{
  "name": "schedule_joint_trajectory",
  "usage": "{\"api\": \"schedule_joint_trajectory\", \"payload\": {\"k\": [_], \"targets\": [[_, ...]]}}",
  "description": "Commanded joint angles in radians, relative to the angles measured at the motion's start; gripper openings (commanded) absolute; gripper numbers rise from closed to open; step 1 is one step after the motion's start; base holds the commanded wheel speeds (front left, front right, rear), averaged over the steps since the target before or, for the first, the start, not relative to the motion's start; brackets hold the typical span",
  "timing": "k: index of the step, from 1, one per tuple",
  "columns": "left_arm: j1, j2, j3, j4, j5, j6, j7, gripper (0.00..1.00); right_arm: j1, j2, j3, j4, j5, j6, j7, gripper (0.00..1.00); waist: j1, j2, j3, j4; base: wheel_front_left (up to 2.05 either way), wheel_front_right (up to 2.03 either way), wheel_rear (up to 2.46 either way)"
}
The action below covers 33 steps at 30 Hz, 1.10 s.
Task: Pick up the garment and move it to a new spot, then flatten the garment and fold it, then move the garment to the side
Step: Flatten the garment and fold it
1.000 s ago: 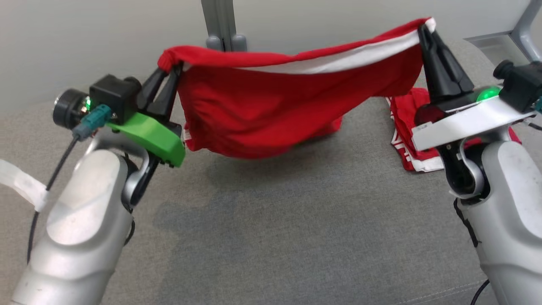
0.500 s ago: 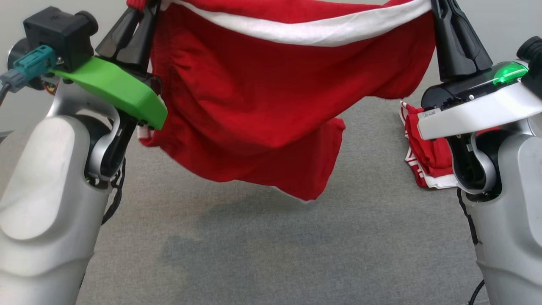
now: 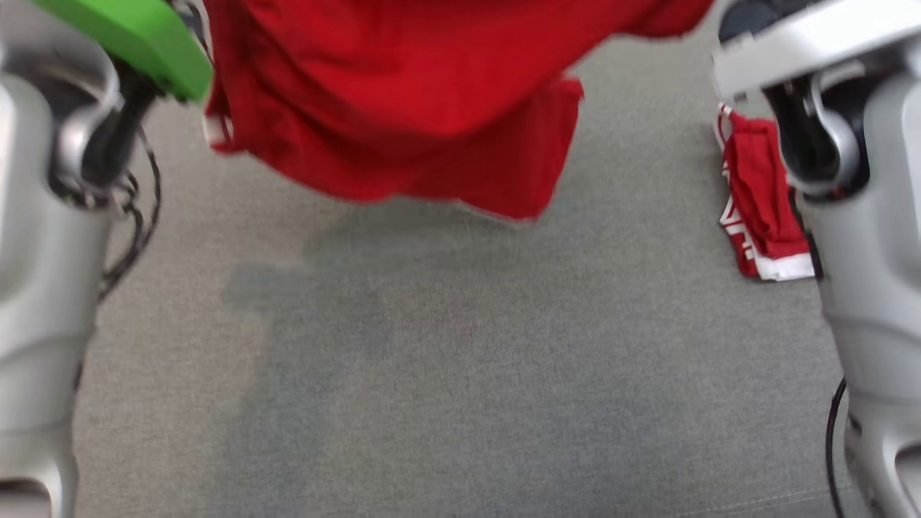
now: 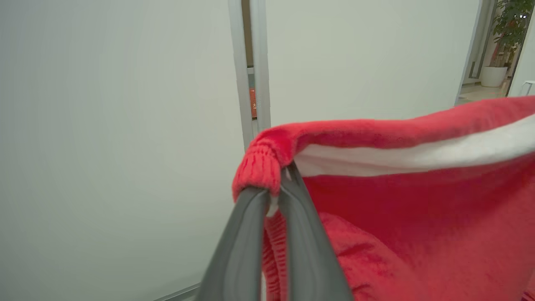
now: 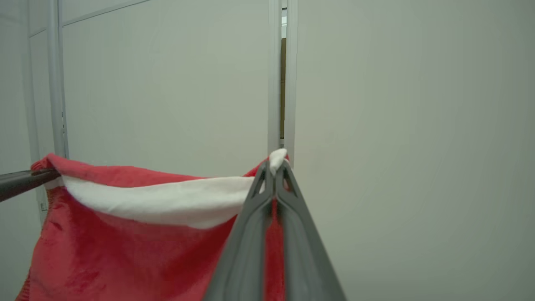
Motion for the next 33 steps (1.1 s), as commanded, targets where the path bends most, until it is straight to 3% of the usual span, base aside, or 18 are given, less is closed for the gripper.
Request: {"api": "schedule_joint_trajectory", "payload": {"k": [1, 5, 10, 16, 20, 28, 33], "targets": [[-0.061, 0.000, 0.006, 0.032, 0.001, -0.003, -0.002, 0.00, -0.069, -0.033, 0.028, 0.039, -0.013, 0.000, -0.015, 0.00, 0.0000, 0.0000, 0.185, -0.035, 0.00, 0.00, 0.00], [-0.228, -0.016, 0.013, 0.167, 0.028, -0.006, -0.040, 0.00, -0.288, -0.040, 0.080, 0.195, -0.025, 0.000, -0.069, 0.00, 0.0000, 0.0000, 0.289, -0.053, 0.00, 0.00, 0.00], [-0.437, -0.054, 0.024, 0.345, 0.064, 0.015, -0.129, 0.00, -0.528, -0.021, 0.072, 0.405, -0.062, 0.000, -0.183, 0.00, 0.0000, 0.0000, 0.400, -0.070, 0.00, 0.00, 0.00], [-0.587, -0.108, 0.028, 0.521, 0.080, 0.007, -0.302, 0.00, -0.664, 0.020, 0.009, 0.613, -0.082, -0.001, -0.287, 0.00, 0.0000, 0.0000, 0.481, -0.074, 0.00, 0.00, 0.00], [-0.585, -0.148, 0.017, 0.619, 0.061, -0.017, -0.400, 0.00, -0.640, 0.041, -0.011, 0.697, -0.085, -0.001, -0.302, 0.00, 0.0000, 0.0000, 0.495, -0.061, 0.00, 0.00, 0.00], [-0.449, -0.183, -0.057, 0.724, 0.033, -0.034, -0.499, 0.00, -0.461, 0.039, 0.022, 0.701, -0.065, -0.001, -0.302, 0.00, 0.0000, 0.0000, 0.463, -0.025, 0.00, 0.00, 0.00], [-0.304, -0.152, -0.164, 0.682, 0.005, -0.035, -0.511, 0.00, -0.337, 0.018, 0.090, 0.682, -0.024, -0.001, -0.302, 0.00, 0.0000, 0.0000, 0.405, -0.017, 0.00, 0.00, 0.00]]}}
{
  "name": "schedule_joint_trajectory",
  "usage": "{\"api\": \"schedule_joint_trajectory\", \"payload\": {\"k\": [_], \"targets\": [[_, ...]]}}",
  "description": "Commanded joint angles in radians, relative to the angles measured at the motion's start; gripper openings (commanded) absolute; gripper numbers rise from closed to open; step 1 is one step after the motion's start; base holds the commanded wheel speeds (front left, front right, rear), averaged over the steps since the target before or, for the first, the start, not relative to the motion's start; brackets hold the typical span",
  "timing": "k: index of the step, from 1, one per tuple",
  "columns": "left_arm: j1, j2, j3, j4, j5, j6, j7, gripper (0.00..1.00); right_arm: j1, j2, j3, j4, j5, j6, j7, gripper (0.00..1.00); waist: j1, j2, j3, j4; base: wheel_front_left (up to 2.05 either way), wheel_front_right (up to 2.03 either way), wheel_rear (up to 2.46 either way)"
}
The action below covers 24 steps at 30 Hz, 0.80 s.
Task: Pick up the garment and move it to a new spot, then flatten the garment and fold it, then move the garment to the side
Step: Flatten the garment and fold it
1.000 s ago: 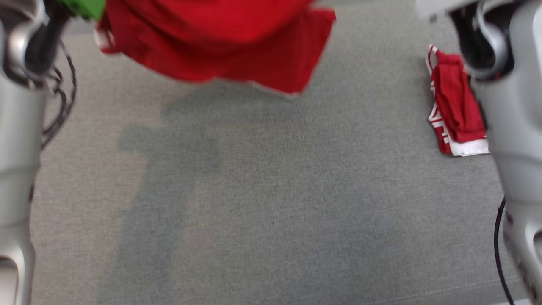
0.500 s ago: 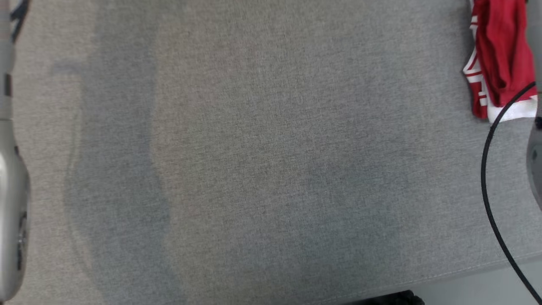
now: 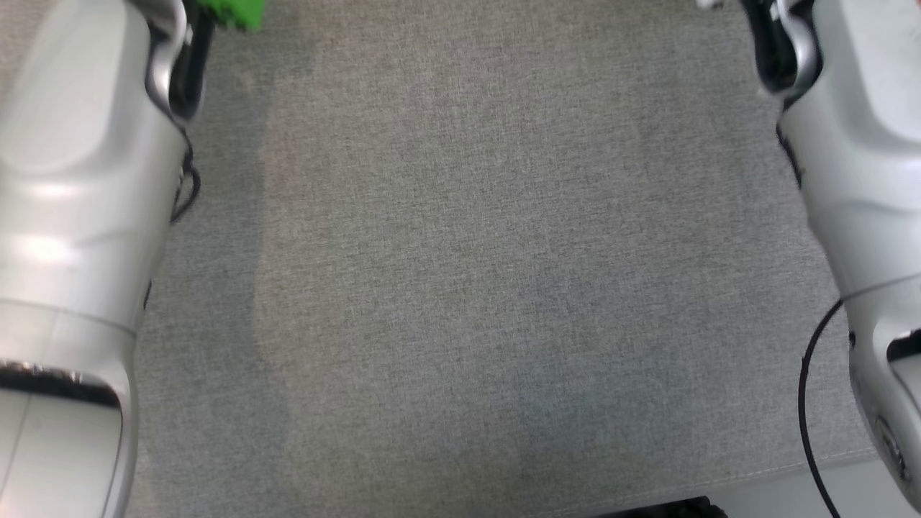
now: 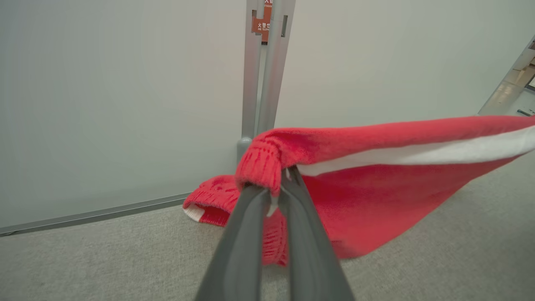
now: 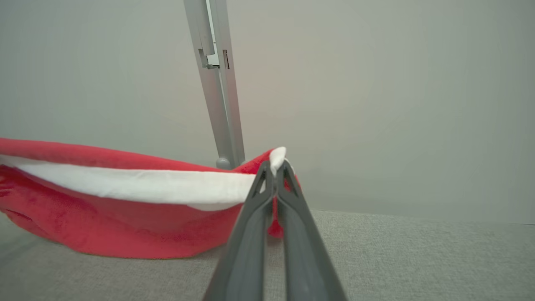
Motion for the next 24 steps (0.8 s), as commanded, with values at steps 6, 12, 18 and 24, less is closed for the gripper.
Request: {"api": "schedule_joint_trajectory", "payload": {"k": [6, 12, 18, 24], "targets": [[0.195, 0.068, -0.111, -0.075, -0.068, -0.002, -0.007, 0.00, 0.144, -0.062, 0.143, -0.015, 0.065, -0.001, -0.003, 0.00, -0.0001, 0.0000, -0.129, 0.011, 0.00, 0.00, 0.00], [0.335, 0.130, -0.179, -0.160, -0.083, -0.002, -0.007, 0.00, 0.238, -0.126, 0.304, 0.005, 0.163, -0.001, -0.003, 0.00, -0.0001, 0.0000, -0.225, 0.005, 0.00, 0.00, 0.00], [0.434, 0.160, -0.192, -0.202, -0.083, -0.002, -0.007, 0.00, 0.300, -0.186, 0.428, 0.011, 0.275, -0.001, 0.026, 0.00, -0.0001, 0.0000, -0.306, 0.000, 0.00, 0.00, 0.00], [0.529, 0.176, -0.210, -0.248, -0.054, -0.002, -0.007, 0.00, 0.364, -0.231, 0.559, -0.023, 0.362, -0.002, 0.067, 0.00, -0.0001, 0.0000, -0.385, 0.001, 0.00, 0.00, 0.00]]}}
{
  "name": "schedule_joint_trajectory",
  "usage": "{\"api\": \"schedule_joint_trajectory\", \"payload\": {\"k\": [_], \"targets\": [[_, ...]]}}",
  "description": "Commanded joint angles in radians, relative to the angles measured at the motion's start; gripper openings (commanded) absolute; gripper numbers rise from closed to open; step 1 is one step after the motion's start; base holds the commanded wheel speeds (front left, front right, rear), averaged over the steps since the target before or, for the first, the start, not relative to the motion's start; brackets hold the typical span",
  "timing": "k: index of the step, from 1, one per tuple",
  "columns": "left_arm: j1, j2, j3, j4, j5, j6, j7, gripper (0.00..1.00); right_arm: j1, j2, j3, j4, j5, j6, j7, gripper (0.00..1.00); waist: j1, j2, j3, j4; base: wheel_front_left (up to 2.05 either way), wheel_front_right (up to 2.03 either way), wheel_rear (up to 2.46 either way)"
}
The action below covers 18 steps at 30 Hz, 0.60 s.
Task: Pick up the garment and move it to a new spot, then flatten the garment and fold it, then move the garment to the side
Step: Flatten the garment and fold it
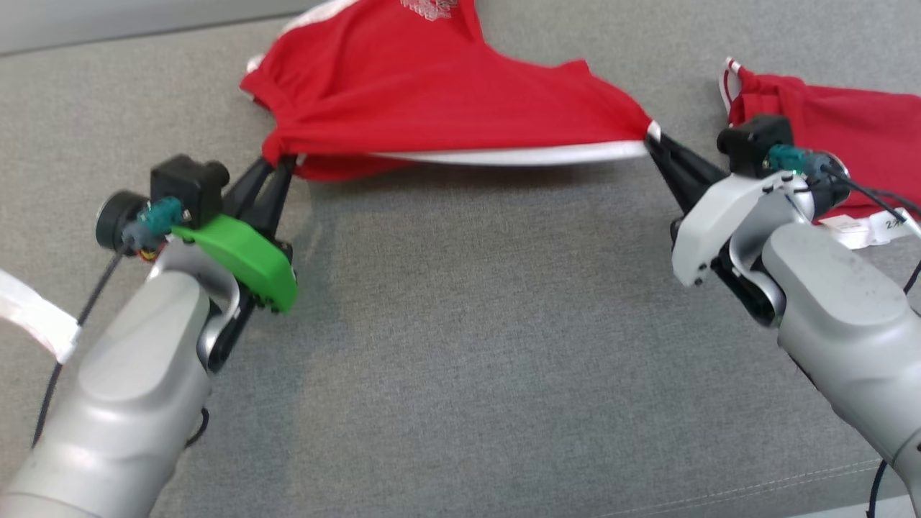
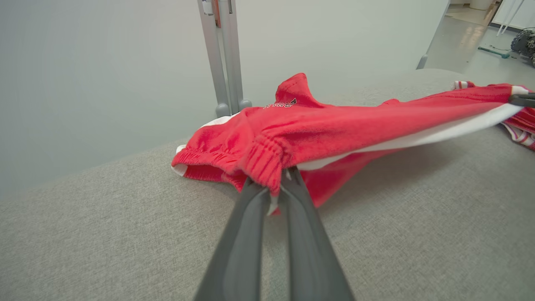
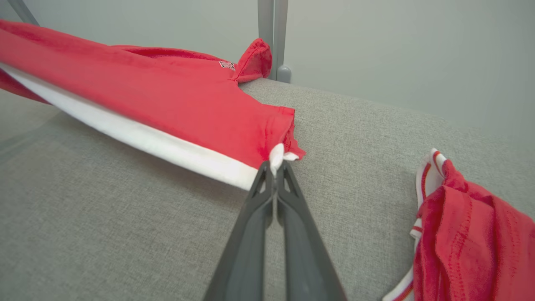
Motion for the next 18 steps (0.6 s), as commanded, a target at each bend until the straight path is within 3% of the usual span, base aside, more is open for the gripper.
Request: {"api": "schedule_joint_trajectory", "payload": {"k": [1, 18], "targets": [[0.041, 0.013, -0.004, -0.010, 0.011, -0.001, -0.003, 0.00, 0.028, -0.018, 0.021, -0.009, 0.025, -0.002, 0.011, 0.00, 0.0001, 0.0000, -0.070, -0.002, 0.00, 0.00, 0.00], [0.344, 0.043, -0.037, -0.195, 0.118, -0.001, -0.003, 0.00, 0.182, -0.201, 0.211, -0.155, 0.206, -0.002, 0.168, 0.00, 0.0001, 0.0000, -0.233, 0.008, 0.00, 0.00, 0.00]]}}
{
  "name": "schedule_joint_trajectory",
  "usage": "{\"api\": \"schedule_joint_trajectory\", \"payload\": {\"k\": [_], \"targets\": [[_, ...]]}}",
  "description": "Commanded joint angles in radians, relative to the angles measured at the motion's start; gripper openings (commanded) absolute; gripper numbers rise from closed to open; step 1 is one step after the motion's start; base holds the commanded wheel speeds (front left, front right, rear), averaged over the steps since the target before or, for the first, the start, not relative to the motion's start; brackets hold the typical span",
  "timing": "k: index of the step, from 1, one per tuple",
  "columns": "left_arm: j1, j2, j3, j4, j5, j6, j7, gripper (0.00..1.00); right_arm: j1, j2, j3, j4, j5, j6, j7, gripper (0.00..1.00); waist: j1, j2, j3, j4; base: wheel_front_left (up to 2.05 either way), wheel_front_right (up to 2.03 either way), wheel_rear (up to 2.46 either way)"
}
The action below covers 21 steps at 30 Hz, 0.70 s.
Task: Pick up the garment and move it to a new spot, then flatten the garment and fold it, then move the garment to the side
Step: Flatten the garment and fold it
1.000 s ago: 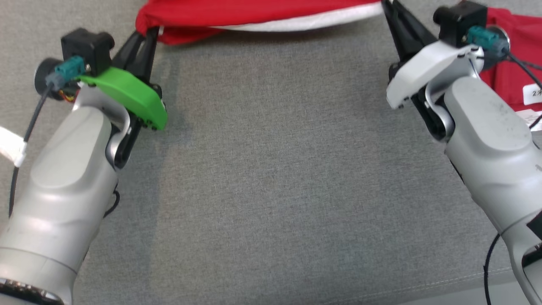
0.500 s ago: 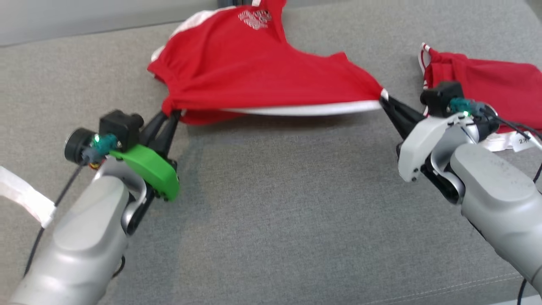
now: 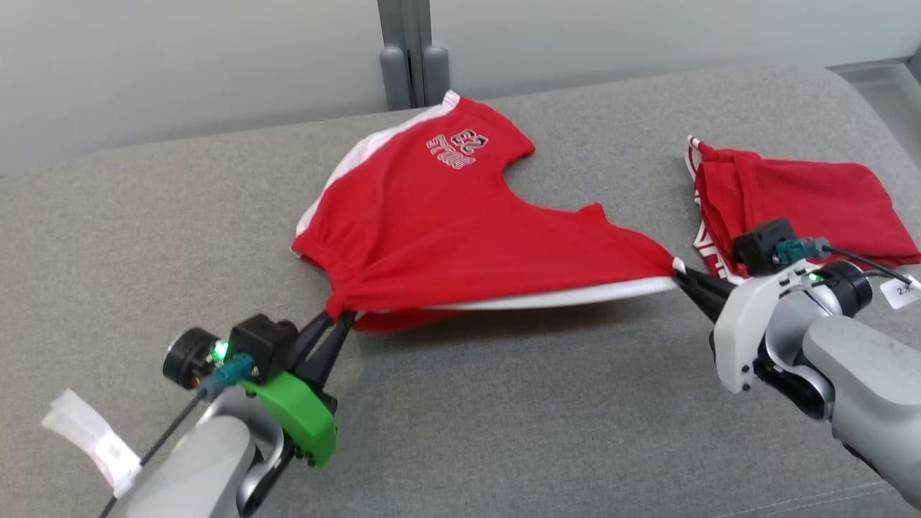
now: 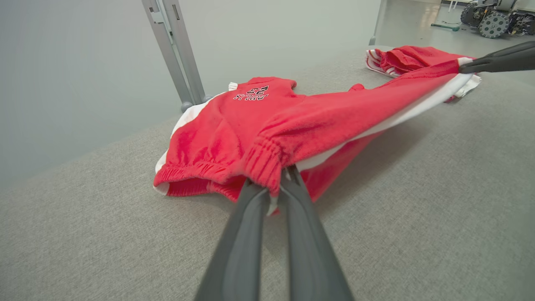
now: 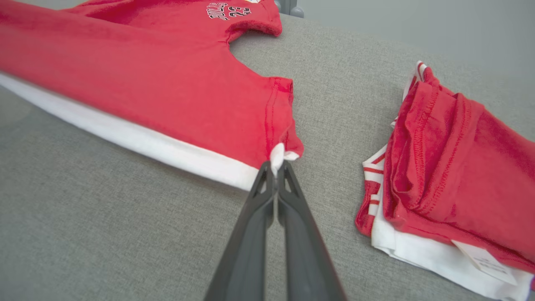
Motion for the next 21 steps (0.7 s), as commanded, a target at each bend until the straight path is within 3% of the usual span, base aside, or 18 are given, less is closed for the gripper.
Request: {"api": "schedule_joint_trajectory", "payload": {"k": [1, 9, 15, 21], "targets": [[0.030, 0.014, 0.003, -0.009, 0.013, -0.001, -0.003, 0.00, 0.025, -0.018, 0.008, -0.013, 0.012, -0.002, 0.013, 0.00, 0.0001, 0.0000, -0.029, 0.005, 0.00, 0.00, 0.00], [0.161, 0.040, -0.043, -0.082, 0.028, 0.000, -0.003, 0.00, 0.099, -0.139, 0.051, -0.195, 0.118, -0.002, 0.161, 0.00, 0.0001, 0.0000, -0.076, 0.016, 0.00, 0.00, 0.00], [0.189, 0.069, -0.103, -0.144, 0.015, 0.000, 0.020, 0.00, 0.132, -0.248, 0.022, -0.327, 0.187, -0.002, 0.239, 0.00, 0.0001, 0.0000, -0.071, 0.040, 0.00, 0.00, 0.00], [0.124, 0.056, -0.083, -0.171, 0.008, 0.006, 0.028, 0.00, 0.064, -0.272, -0.036, -0.372, 0.152, -0.002, 0.261, 0.00, 0.0001, 0.0000, -0.018, 0.081, 0.00, 0.00, 0.00]]}}
